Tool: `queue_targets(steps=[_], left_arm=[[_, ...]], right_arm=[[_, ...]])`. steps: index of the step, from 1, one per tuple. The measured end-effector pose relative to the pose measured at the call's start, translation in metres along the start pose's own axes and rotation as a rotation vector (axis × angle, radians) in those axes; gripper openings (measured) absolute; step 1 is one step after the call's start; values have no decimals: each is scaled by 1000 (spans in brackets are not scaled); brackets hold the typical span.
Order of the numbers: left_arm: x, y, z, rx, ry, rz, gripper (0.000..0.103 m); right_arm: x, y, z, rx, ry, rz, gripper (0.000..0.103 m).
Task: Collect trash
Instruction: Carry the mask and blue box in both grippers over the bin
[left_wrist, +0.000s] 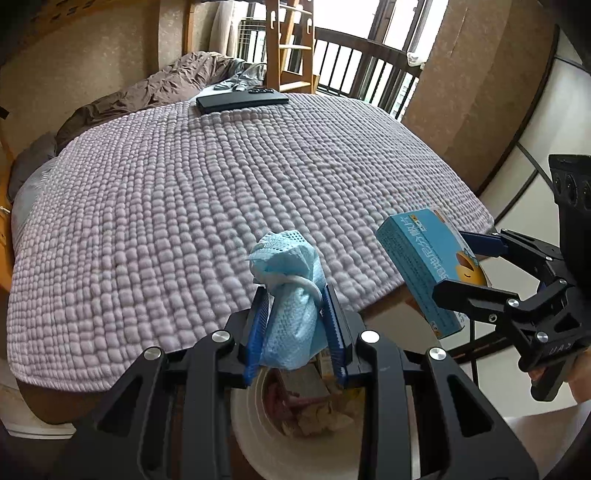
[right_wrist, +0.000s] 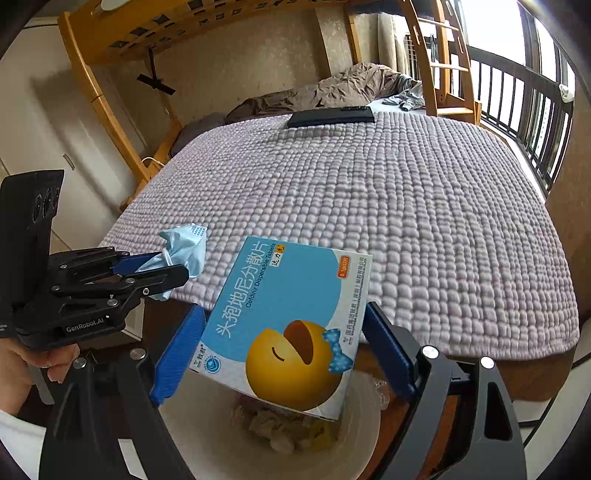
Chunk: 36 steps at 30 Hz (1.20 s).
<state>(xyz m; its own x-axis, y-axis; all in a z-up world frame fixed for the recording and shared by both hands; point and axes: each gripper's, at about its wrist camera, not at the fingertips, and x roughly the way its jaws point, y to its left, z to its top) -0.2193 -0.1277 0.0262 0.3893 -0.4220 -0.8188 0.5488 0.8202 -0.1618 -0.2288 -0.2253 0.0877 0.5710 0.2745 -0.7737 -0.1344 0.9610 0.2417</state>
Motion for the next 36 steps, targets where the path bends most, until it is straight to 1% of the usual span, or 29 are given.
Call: queue_targets(steps=[6,12,20,29,36], left_arm=[[-4,-6,-15,14,23,-19,33],[-7,-11,-30,48,31,-39,33],[-8,-18,-47,59,58,-67,33],[8,-25,-68,97,140,-56,33],[28,-23,-81,111,204,-15,33]], right_arm=[[-8,4,-19,-4,26,14,85],[-16,9,-37,-16,57,29,85],[-18,11,-51,-11,95,51,85],[-11,11,-70,-16,162,64,85],[5,8,-81,-10,206,50,85]])
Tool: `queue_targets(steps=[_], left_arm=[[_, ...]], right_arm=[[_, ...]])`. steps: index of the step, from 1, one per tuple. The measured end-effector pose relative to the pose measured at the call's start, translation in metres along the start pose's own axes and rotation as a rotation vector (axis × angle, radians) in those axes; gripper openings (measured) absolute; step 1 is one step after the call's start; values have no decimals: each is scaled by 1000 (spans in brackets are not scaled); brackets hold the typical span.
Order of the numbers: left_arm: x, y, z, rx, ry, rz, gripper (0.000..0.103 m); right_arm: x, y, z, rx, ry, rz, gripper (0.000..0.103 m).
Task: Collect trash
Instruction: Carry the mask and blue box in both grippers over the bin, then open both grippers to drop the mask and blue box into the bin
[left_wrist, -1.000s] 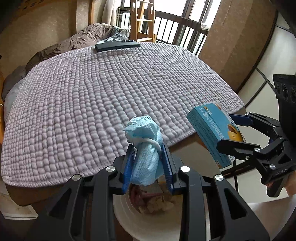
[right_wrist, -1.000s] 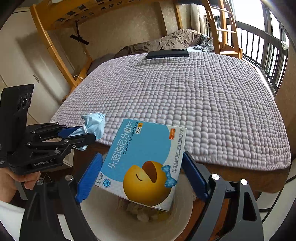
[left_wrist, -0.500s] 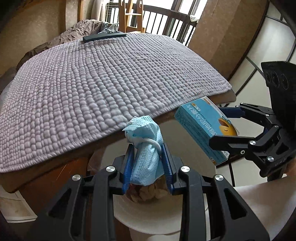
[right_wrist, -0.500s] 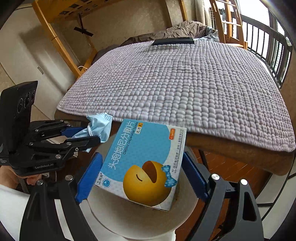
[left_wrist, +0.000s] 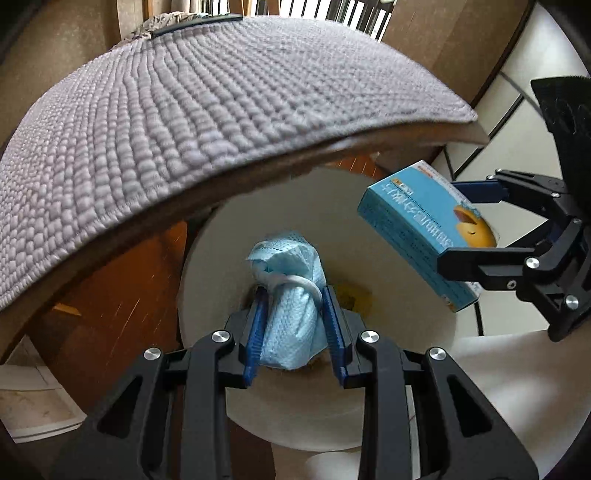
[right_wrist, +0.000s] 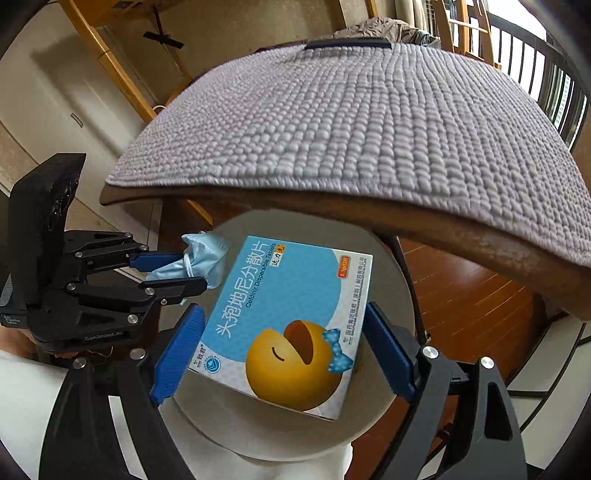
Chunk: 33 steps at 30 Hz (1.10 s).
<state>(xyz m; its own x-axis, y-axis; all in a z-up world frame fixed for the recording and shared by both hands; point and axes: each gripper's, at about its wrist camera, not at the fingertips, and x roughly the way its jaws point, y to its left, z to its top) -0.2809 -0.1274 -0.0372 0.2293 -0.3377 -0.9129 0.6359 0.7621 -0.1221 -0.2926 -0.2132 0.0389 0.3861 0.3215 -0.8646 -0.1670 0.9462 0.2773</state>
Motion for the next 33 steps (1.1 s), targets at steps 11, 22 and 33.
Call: queue_targets(steps=[11,22,33], left_arm=[[26,3,-16,-10,47,25,33],[45,4,-24,-11,70,38,33],[53,19,-22,-1,50,3,79]], right_arm=[[30,2,0,-5,50,-31,85],[55,5,1,11,88,-40,86],[80,10,-6,31,123,-61,98]])
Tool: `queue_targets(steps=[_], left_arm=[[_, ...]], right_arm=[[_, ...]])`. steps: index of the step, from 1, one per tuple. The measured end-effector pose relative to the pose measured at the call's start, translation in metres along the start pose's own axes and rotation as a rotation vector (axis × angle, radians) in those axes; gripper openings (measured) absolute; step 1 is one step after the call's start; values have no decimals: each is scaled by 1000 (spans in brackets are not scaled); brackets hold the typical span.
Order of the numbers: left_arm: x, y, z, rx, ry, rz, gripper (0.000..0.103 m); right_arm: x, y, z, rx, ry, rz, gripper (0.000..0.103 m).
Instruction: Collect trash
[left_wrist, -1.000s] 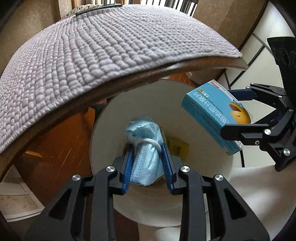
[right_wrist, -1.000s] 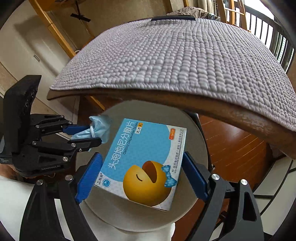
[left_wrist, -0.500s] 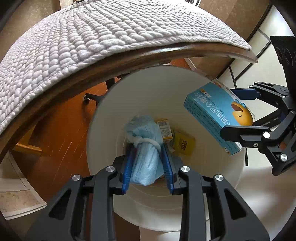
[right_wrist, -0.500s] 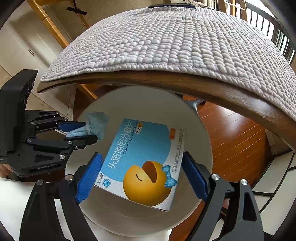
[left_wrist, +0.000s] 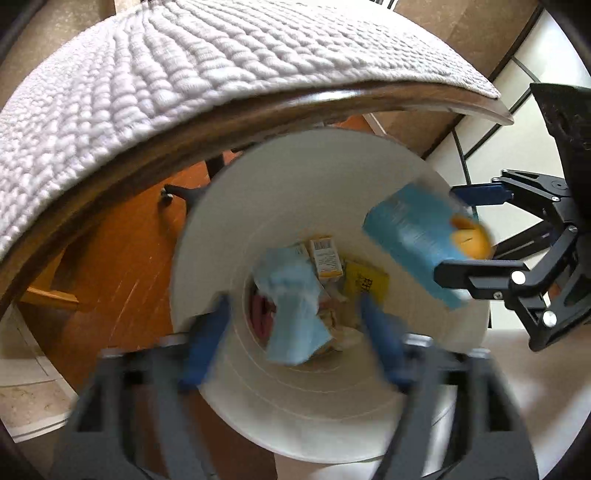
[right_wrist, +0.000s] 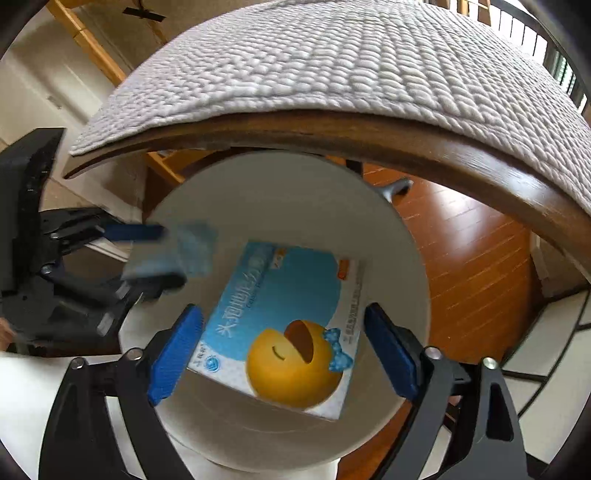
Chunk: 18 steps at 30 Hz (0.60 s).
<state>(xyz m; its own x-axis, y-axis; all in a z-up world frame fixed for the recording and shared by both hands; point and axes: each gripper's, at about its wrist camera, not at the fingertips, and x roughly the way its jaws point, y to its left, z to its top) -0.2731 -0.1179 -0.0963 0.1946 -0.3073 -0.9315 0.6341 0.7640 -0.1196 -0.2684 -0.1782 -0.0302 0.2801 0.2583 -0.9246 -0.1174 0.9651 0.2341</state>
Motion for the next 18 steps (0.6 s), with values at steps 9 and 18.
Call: queue_targets(steps=[9,18], left_arm=[[-53,2,11,25,-131,-17,85],[-118,88,72,-223,-430,181,102]], right_arm=[[-39,1,8,26,-143,36,98],[-87,-57,80,44,-391,-233,99]])
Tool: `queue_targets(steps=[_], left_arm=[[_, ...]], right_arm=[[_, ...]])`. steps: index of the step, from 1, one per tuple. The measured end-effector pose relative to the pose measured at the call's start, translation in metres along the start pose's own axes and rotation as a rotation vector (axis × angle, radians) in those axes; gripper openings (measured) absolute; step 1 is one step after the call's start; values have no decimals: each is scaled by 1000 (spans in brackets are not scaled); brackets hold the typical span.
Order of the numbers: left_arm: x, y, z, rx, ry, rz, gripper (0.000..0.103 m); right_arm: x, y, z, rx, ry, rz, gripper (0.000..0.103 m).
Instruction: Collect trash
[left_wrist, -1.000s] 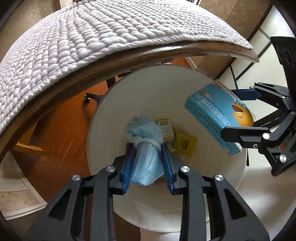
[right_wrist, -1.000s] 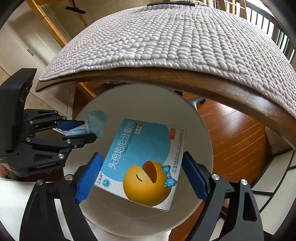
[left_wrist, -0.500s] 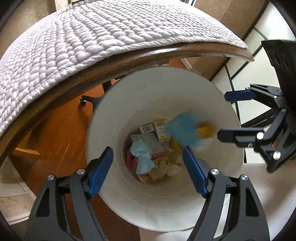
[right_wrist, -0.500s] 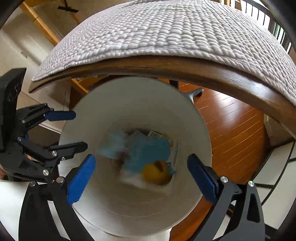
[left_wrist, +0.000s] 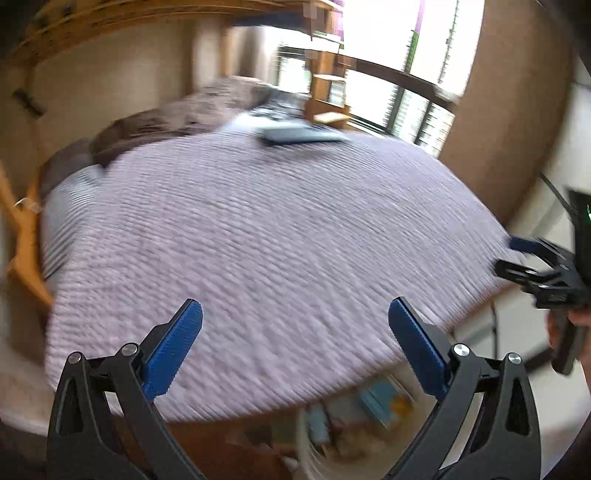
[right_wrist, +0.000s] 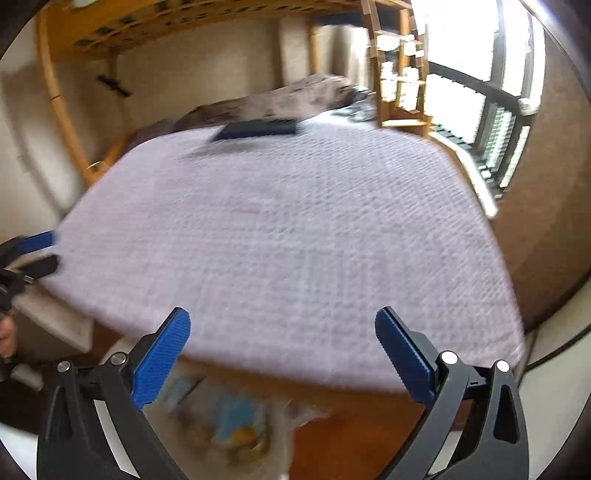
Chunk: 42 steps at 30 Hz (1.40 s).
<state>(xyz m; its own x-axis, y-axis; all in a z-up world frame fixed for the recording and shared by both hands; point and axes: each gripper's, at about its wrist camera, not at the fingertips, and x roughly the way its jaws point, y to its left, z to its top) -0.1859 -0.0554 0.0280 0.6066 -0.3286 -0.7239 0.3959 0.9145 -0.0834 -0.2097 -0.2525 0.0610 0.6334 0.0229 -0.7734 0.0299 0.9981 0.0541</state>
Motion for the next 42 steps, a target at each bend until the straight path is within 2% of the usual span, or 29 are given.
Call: queue_targets(steps=[5,8,15,23,27,36,42], left_arm=[[40,49,35,-108,7,139,102],[59,73,47,-147,25,188,102],[93,103,71,-193,63,236,102],[115,128,73,-220,95,266,102],[115,126,70,-193,109,286,102],[101,133,56,-230,105,296,102],[100,133,56,-222,109,298,102]], right_arm=[[41,-60,52,94,-27,-105,99],[64,-88,71,134,-8,-142,99],[110,-133,105,186,17,-215,99],[126,-165,112,183,47,-274,99],[129,-176,106,218,64,-242,99],[111,-168,82,200,66,-231,99],[110,-167,79,198,65,-233,99]])
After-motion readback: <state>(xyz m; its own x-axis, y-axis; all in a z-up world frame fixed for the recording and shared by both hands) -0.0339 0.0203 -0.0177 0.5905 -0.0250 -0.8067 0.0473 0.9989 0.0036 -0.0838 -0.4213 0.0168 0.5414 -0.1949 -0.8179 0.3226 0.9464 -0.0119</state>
